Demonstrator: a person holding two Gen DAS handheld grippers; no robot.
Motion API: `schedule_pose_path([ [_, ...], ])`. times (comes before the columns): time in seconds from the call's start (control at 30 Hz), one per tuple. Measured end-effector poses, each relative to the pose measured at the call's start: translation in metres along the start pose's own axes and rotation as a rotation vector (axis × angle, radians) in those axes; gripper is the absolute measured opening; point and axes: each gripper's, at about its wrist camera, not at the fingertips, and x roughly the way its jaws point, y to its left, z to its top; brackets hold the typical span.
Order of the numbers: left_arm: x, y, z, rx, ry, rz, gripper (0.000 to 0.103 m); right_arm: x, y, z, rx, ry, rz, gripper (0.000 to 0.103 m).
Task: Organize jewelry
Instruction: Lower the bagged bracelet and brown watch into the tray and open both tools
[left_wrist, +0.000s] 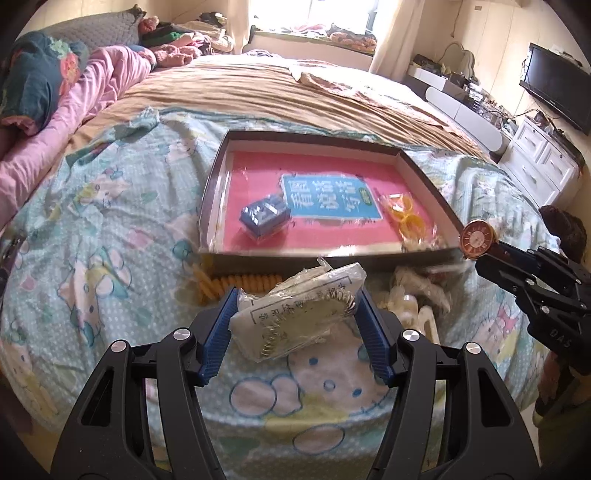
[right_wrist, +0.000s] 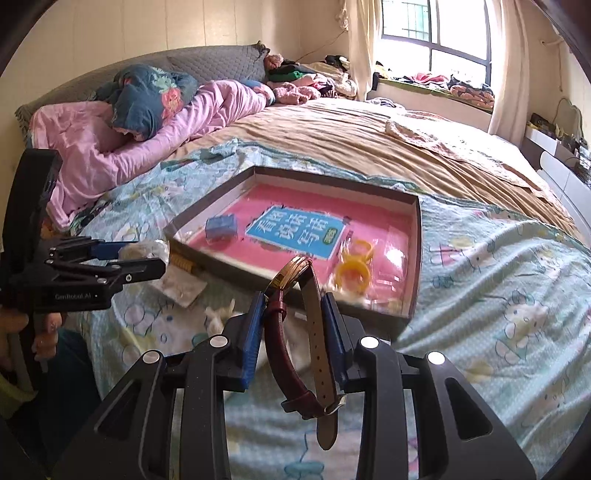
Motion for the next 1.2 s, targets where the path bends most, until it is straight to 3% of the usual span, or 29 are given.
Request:
schedule_pose_path([
  [0.47,0.026,-0.014,0.039,0.037,0.005,-0.007,0.055,0.022,-0.029,0.033,0.055,-0.04,-0.043,0.03],
  [0.83,0.058,-0.025,0.066,0.054,0.021,-0.025,0.055,0.051,-0.056,0.038,0.106,0.001,-0.093,0.03],
  [1.2,0.083,-0.022,0.068,0.048,0.047,-0.049,0.055,0.078,-0.076,0.035,0.157,0.046,-0.144,0.03],
])
